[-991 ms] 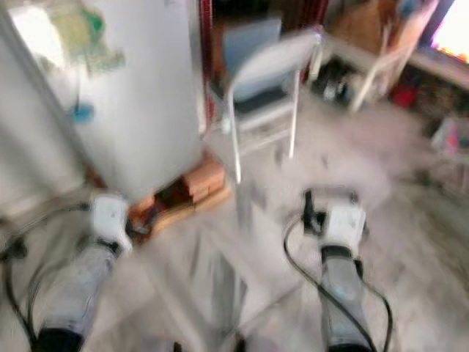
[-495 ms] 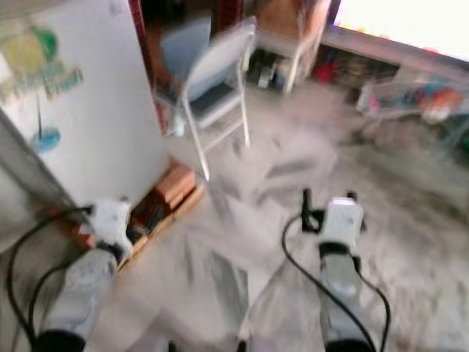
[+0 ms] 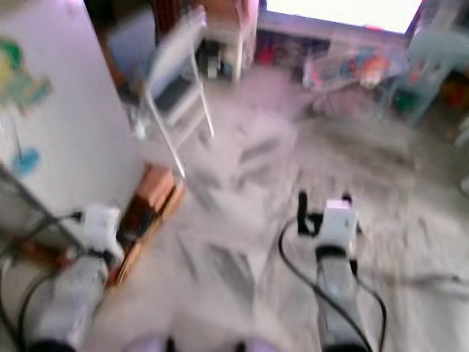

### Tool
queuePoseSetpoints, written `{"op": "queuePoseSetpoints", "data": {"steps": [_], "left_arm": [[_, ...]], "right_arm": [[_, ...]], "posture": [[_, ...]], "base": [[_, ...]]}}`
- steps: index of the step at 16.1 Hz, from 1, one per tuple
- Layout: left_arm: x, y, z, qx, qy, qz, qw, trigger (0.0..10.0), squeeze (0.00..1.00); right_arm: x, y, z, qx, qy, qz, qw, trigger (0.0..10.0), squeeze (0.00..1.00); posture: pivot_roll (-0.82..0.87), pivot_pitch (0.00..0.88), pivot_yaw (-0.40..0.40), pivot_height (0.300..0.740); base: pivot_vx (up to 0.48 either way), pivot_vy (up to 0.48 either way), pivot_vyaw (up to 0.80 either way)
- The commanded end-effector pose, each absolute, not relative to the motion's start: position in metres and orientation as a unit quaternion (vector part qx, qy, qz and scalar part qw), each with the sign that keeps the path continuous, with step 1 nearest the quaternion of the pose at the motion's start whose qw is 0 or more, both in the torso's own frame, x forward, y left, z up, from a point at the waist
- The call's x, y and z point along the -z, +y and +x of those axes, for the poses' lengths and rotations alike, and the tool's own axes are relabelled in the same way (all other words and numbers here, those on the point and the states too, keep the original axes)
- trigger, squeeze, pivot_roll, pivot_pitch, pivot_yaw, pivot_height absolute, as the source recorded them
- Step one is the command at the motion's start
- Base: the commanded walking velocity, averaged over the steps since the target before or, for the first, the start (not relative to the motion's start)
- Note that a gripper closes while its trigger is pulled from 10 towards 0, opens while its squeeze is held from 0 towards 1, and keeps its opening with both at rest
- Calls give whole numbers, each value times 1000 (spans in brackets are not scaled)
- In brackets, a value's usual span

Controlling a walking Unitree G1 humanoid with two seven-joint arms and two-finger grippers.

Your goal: Restocking fridge

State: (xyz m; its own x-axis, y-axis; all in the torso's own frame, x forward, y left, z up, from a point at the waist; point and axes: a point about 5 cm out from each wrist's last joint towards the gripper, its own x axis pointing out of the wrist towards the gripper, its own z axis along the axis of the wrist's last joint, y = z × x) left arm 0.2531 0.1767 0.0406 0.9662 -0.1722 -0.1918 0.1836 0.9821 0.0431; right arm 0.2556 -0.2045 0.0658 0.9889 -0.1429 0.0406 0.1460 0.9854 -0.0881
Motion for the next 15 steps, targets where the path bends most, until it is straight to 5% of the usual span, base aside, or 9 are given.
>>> {"op": "queuePoseSetpoints", "data": {"steps": [1,11,15], "left_arm": [[-39,191,249,63,101,35,992,10000,0],[-41,199,243,27,91,31,995,10000,0],[-43,191,246,45,84,32,995,10000,0]], "right_arm": [[-69,-199,257,65,-24,-42,997,10000,0],[-67,-194,256,43,-11,-41,998,10000,0],[-68,-196,256,46,-11,-43,998,10000,0]], "posture": [[59,61,-47,740],[81,61,-94,740],[74,63,-90,740]], "base": [[0,480,0],[0,471,0],[274,394,0]]}}
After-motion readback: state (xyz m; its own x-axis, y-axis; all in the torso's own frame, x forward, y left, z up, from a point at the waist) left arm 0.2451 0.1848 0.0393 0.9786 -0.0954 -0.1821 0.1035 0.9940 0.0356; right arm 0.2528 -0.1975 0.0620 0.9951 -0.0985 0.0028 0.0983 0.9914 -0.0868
